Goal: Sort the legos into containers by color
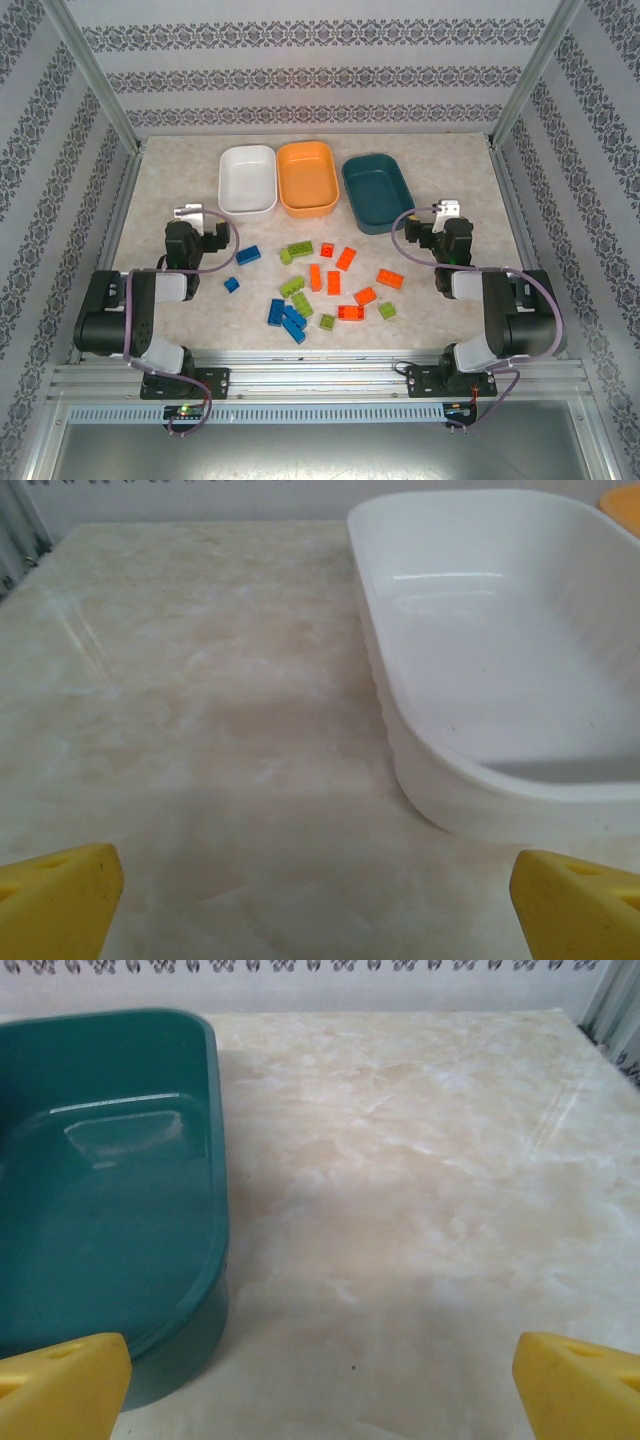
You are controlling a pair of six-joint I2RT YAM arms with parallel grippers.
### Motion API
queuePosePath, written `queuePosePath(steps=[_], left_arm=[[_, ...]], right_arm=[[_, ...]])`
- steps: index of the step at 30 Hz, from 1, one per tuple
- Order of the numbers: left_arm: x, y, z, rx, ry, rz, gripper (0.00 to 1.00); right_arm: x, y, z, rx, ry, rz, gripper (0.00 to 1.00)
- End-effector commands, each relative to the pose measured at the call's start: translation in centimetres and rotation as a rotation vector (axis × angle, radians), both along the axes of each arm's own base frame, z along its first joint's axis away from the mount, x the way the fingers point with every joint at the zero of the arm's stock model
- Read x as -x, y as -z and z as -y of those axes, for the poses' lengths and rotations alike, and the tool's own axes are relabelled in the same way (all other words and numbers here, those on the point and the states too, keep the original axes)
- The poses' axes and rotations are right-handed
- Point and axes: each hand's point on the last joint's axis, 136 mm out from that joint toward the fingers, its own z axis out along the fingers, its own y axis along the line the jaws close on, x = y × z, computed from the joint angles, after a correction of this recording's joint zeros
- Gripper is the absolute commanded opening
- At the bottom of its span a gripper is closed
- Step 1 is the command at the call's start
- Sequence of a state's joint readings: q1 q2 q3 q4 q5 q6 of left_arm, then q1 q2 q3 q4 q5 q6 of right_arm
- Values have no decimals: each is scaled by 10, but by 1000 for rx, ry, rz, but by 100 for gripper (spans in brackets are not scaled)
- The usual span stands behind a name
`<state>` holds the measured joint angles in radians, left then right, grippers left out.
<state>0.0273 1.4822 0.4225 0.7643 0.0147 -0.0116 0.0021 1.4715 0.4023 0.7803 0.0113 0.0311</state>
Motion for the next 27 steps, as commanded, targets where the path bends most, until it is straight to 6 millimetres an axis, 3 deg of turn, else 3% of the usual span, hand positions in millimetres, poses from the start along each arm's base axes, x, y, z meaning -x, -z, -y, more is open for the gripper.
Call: queuePosePath(steps=[1,5,9,18,22,27], left_arm=[[-4,-28,-12,10,-84,-18,100],[-5,-62,-28,64,-209,-36,100],[-3,-80,-29,142,-261,-103,100],[23,-102,-27,244,-318,-149,100],[36,-114,-11,332,-259,-174,100],[49,-112,17,464,-191,-260,100]], right_arm=[[-4,-23,11,-6,65,23,98],[2,-43,24,-18,148,-13,98],[6,-66,33,-113,234,-92,98],[28,-92,16,-303,241,-258,98],[41,-93,8,-366,247,-344,98],[60,-79,-7,-424,237,-568,98]])
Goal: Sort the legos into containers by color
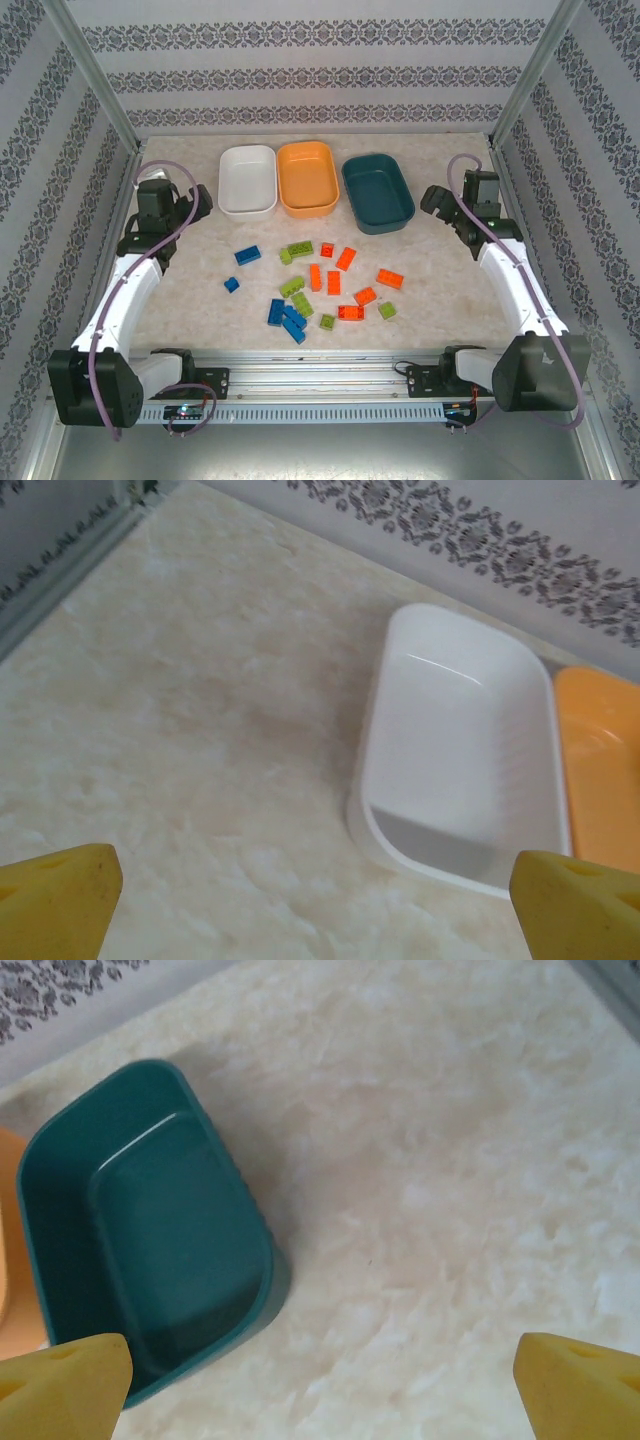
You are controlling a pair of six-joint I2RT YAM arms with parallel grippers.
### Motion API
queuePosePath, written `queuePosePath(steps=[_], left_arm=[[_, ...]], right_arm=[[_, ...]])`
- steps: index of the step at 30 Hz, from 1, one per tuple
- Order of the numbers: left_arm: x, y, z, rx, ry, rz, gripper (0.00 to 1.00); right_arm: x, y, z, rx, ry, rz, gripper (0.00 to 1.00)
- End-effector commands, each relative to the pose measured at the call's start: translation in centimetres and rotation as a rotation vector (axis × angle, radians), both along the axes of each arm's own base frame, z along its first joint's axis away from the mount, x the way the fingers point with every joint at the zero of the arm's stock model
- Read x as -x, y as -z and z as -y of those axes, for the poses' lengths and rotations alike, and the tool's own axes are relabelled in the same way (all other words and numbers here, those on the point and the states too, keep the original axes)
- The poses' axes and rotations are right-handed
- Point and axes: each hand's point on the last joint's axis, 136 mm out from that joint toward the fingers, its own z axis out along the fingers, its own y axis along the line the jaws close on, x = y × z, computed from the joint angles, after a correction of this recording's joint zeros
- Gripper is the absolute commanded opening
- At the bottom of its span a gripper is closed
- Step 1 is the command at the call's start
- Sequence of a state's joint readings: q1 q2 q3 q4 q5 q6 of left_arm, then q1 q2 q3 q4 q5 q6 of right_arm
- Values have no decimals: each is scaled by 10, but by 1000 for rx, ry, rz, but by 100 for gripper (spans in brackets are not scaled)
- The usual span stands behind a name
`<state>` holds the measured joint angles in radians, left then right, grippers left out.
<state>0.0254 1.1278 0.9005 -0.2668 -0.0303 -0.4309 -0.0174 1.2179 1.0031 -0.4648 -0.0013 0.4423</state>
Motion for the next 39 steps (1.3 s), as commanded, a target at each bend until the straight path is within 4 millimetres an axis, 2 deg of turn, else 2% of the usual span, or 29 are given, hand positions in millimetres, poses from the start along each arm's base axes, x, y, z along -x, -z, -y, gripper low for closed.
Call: queuePosePath(steps=[1,5,10,13,16,22,32,39], left_arm=[[18,10,30,140,66,-101,100],[30,15,63,180,194,-150,100],[55,30,94,148,282,-242,100],[65,39,107,145,307,-266,100],[69,48,116,178,308,-270,100],[71,49,123,191,306,-274,100],[82,50,113,161,281,-275,100],[83,53,112,158,275,-278,100]], right_arm=[[30,22,-17,-110,-25,-218,98],[54,38,-32,-161,-55,-368,98],[98,76,-52,-210,-35,-576,96],[114,95,-63,-169,-11,-614,98],[121,110,-74,-136,5,-651,98],[116,127,-92,-115,11,-660,97],[98,153,-113,-150,-4,-704,90],[93,169,-125,-145,-21,-739,85]])
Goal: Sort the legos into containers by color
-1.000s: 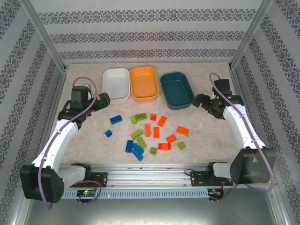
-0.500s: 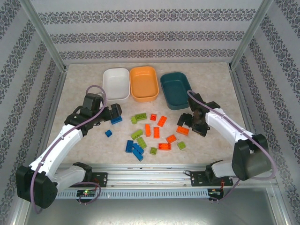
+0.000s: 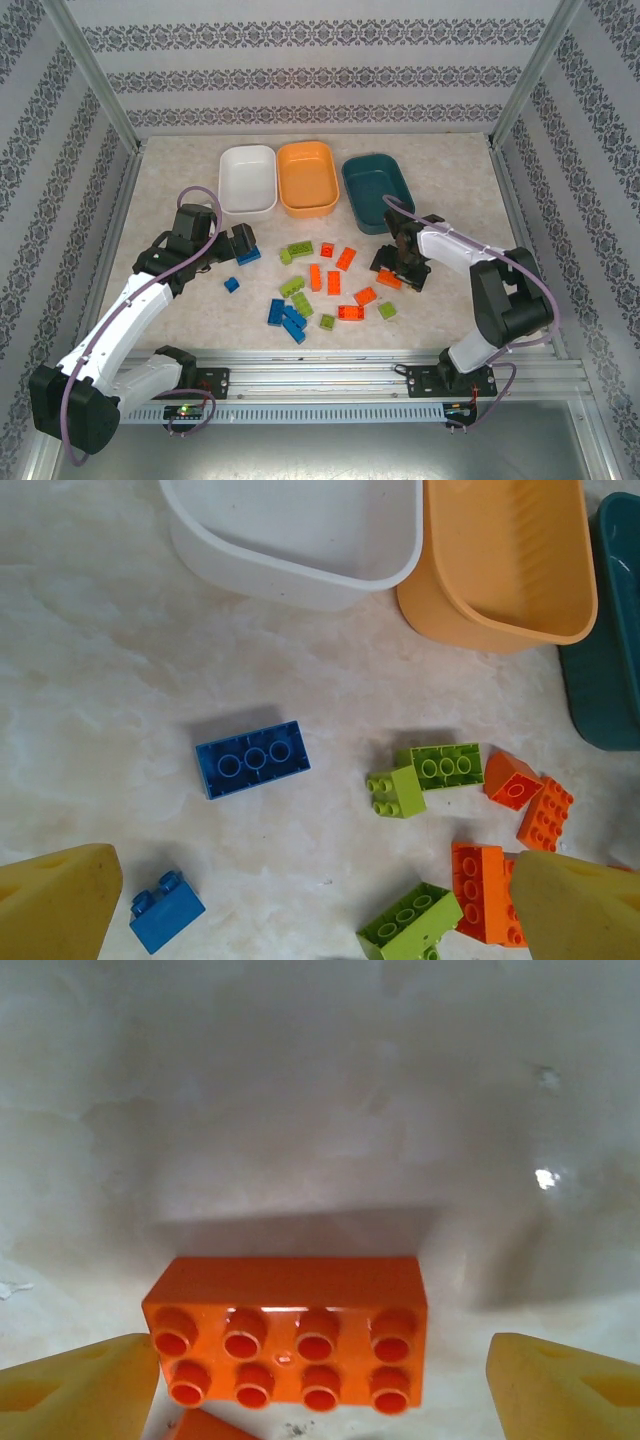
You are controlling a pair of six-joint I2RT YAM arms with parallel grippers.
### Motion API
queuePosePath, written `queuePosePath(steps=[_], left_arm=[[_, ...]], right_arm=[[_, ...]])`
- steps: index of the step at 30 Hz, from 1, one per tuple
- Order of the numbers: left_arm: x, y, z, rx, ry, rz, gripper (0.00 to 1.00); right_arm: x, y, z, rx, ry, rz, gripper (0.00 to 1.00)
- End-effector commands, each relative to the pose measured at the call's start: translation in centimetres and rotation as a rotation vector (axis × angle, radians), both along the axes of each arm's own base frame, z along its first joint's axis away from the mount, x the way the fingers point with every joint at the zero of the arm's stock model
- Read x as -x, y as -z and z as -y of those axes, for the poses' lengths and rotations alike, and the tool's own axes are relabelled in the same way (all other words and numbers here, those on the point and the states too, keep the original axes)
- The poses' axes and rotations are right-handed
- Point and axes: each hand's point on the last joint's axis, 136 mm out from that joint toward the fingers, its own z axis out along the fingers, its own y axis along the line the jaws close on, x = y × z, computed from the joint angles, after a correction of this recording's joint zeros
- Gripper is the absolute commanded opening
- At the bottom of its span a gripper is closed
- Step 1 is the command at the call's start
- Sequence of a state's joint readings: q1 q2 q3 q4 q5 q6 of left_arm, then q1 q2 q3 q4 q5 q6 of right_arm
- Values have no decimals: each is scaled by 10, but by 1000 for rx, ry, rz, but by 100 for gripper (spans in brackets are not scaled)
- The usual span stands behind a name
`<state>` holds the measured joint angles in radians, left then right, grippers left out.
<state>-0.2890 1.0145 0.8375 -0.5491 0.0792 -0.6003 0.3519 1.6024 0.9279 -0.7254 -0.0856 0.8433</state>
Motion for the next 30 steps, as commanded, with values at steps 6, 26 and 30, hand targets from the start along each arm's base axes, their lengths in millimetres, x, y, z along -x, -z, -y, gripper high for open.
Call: queuePosePath(steps=[6,26,30], left_arm=[[10,11,-5,-31,-12,-36,100],[1,16,-1,-26,-5,-35,100],[-2,16,2,-21,3,-36,100]], right_arm=[[-10,9,-16,-11,-13,-13,82],[-5,6,-14,-2,-40,-12,55],[-6,-13,-13,-10,-49,28,55]])
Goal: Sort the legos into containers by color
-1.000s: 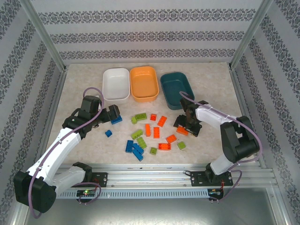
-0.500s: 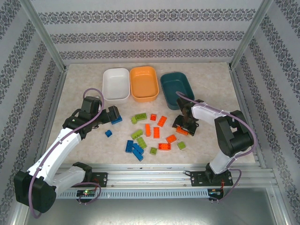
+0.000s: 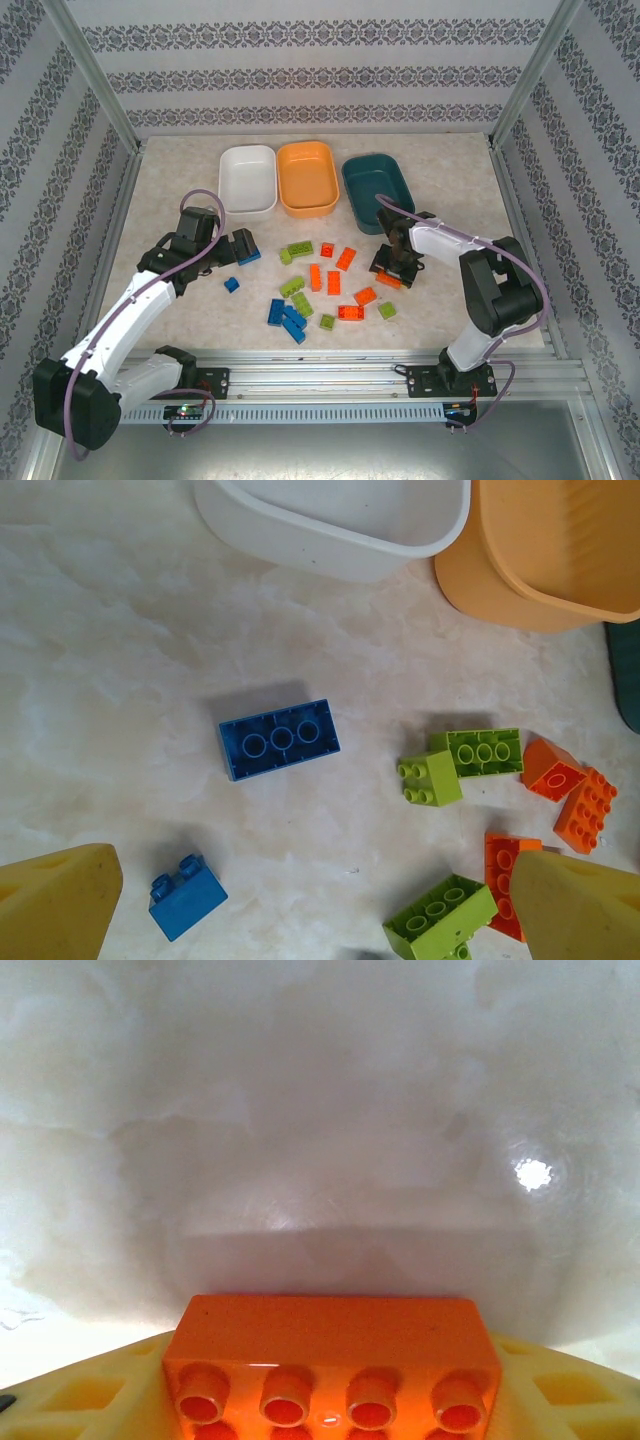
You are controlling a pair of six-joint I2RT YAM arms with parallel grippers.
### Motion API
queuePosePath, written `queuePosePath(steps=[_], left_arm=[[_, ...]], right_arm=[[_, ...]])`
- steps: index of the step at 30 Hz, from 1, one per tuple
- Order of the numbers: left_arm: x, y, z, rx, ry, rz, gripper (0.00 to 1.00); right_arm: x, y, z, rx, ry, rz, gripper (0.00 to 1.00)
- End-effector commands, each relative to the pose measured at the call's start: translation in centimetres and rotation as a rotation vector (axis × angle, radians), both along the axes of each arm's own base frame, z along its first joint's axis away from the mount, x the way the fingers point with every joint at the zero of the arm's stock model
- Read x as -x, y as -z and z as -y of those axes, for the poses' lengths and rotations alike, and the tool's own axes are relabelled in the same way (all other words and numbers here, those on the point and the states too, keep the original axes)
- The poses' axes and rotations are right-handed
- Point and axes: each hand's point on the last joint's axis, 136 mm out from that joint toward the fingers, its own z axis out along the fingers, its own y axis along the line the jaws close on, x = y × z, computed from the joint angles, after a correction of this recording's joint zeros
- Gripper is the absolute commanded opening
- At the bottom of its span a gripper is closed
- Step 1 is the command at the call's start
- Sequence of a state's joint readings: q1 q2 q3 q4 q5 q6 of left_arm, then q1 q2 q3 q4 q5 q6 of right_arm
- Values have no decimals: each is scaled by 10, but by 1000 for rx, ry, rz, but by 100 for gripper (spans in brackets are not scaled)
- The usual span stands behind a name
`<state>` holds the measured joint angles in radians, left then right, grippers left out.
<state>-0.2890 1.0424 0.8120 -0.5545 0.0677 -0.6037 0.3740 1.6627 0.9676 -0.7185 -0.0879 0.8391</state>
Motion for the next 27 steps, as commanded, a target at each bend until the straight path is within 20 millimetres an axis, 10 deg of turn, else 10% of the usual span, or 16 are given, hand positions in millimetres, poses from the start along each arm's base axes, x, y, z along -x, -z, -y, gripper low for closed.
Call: queuePosePath(steps=[1,14,27], left_arm=[[-6,-4,5,4,14,19,100],[-22,-5,17,28,56,31,100],[-21,4,25,66,85,-5,100]], right_arm=[[1,-25,-3,-17,-27,52,55],[4,-117,5,-99,30,243,55],[-90,-174,-17,-256,135,378,55]])
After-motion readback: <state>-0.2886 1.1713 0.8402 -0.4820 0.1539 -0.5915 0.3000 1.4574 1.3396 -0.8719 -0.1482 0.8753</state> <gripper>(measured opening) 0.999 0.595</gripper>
